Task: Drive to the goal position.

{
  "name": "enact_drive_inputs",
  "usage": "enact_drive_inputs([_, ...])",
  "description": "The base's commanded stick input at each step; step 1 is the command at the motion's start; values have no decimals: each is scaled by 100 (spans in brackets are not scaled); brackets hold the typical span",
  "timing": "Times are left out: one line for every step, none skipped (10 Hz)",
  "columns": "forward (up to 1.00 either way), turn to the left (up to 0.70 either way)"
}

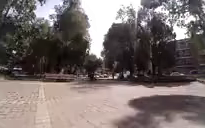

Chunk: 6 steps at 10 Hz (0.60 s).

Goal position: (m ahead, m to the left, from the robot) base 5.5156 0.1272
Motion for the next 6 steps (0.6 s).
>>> enact_drive_inputs([70,0])
enact_drive_inputs([70,0])
enact_drive_inputs([70,0])
enact_drive_inputs([70,0])
enact_drive_inputs([70,0])
enact_drive_inputs([70,0])
